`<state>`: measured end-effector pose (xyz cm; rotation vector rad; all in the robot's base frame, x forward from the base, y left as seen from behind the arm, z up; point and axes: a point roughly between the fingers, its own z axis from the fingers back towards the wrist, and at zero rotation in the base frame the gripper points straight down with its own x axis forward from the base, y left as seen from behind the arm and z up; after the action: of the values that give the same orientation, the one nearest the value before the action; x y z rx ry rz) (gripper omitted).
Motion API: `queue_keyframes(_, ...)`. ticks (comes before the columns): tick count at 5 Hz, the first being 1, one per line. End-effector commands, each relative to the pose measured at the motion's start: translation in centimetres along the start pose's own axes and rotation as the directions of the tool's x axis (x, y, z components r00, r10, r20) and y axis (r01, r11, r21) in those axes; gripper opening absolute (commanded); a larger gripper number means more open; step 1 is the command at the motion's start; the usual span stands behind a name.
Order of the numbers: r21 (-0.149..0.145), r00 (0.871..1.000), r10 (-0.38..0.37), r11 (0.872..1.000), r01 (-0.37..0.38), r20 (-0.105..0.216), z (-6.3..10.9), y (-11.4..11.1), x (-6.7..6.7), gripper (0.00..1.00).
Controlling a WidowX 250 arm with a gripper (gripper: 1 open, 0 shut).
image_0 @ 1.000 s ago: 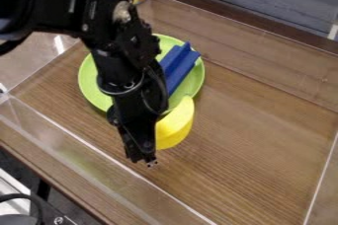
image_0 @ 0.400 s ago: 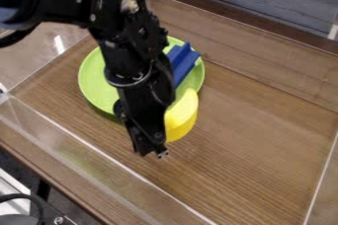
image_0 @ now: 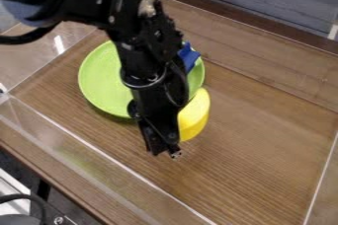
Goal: Put the banana in the green plate
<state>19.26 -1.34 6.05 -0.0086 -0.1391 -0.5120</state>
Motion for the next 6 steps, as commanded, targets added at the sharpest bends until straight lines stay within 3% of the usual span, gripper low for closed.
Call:
queue_keyframes(1,0.014,0.999,-0.028,1.000,0.027,0.037,0.5,0.1,1.5,0.00)
queue_keyframes(2,0.010,0.998,-0.053,0.999,0.053,0.043,0.4,-0.2,2.1,0.00)
queue_keyframes(4,0.024,0.996,-0.066,0.998,0.065,0.062,1.1,3.0,0.1,0.00)
queue_keyframes(5,0.030,0.995,-0.073,0.997,0.071,0.073,1.4,4.9,-0.7,1.00)
queue_keyframes(6,0.030,0.991,-0.109,0.994,0.106,0.083,1.7,5.0,0.3,1.00)
